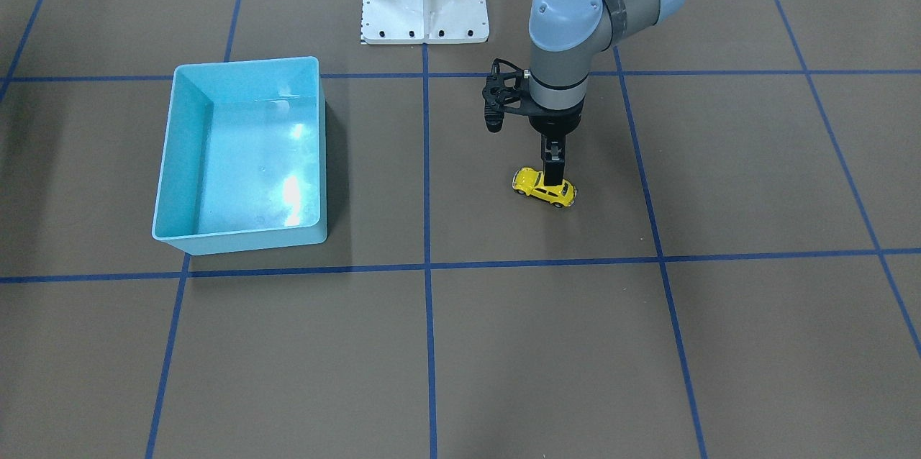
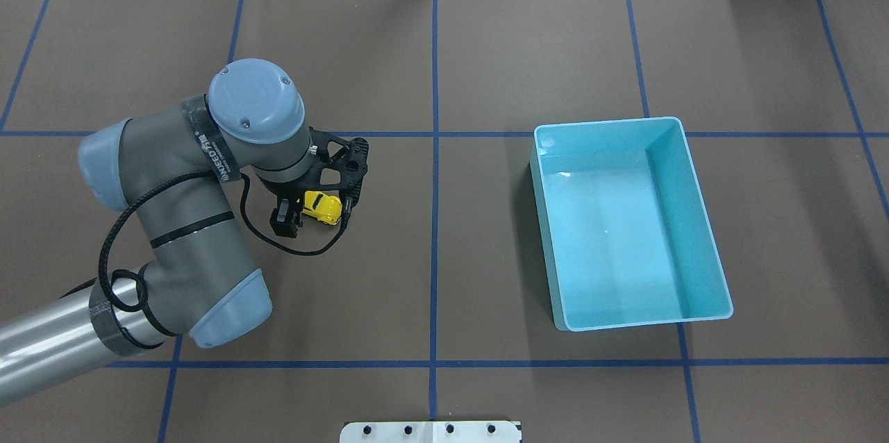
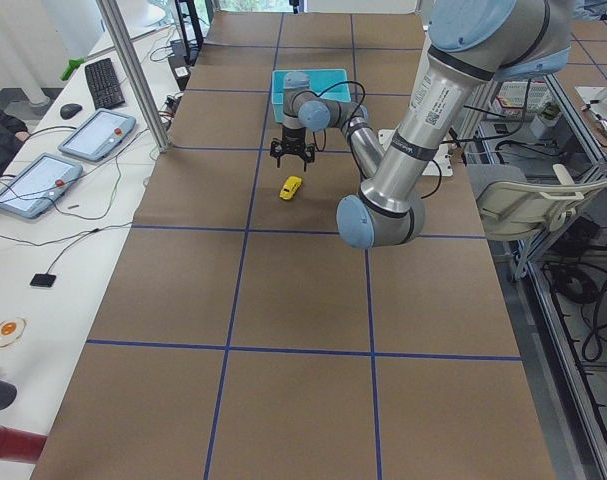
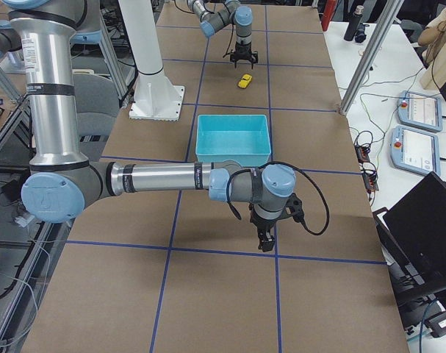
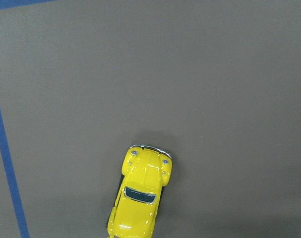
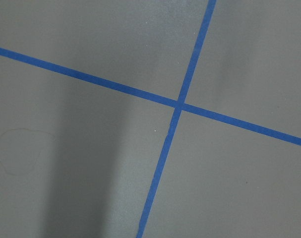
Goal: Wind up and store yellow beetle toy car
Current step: 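Close the left gripper on the car and press it onto the table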
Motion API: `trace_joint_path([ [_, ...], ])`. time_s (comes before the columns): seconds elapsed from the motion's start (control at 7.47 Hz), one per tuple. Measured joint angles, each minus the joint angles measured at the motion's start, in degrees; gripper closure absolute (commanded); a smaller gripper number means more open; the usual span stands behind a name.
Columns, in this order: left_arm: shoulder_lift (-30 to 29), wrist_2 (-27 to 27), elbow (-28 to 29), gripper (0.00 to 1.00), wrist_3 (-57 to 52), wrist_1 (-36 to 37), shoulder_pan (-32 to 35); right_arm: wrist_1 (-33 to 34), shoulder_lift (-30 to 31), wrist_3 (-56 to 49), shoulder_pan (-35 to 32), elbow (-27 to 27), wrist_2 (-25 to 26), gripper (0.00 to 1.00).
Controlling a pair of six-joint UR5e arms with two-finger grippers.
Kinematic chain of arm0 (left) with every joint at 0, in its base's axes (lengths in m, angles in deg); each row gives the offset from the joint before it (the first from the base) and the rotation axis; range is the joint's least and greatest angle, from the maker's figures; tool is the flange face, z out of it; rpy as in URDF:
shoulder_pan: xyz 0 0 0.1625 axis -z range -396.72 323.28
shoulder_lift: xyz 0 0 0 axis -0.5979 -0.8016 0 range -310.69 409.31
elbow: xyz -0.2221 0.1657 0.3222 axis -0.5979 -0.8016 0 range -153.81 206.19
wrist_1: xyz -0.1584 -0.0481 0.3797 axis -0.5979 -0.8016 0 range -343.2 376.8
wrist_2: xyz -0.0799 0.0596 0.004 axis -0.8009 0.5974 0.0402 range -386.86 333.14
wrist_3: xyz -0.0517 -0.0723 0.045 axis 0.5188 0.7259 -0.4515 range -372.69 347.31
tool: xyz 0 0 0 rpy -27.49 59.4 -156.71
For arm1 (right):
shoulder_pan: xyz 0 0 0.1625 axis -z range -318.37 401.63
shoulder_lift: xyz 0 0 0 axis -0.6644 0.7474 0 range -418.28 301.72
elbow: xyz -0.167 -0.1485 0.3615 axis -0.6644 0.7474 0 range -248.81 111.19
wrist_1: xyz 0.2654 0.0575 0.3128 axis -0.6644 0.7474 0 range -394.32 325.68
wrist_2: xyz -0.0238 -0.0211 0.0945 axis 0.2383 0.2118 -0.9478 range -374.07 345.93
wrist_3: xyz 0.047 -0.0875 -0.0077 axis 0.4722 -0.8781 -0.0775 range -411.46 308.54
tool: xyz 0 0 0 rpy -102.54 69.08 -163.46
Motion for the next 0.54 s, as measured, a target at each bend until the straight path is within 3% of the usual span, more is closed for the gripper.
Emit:
trace_joint_path([
  [0.54, -2.01, -0.07, 3.99, 0.00, -0.19, -2.21, 0.15, 0.00, -0.51, 0.00, 0.00, -0.04, 0.11, 0.00],
])
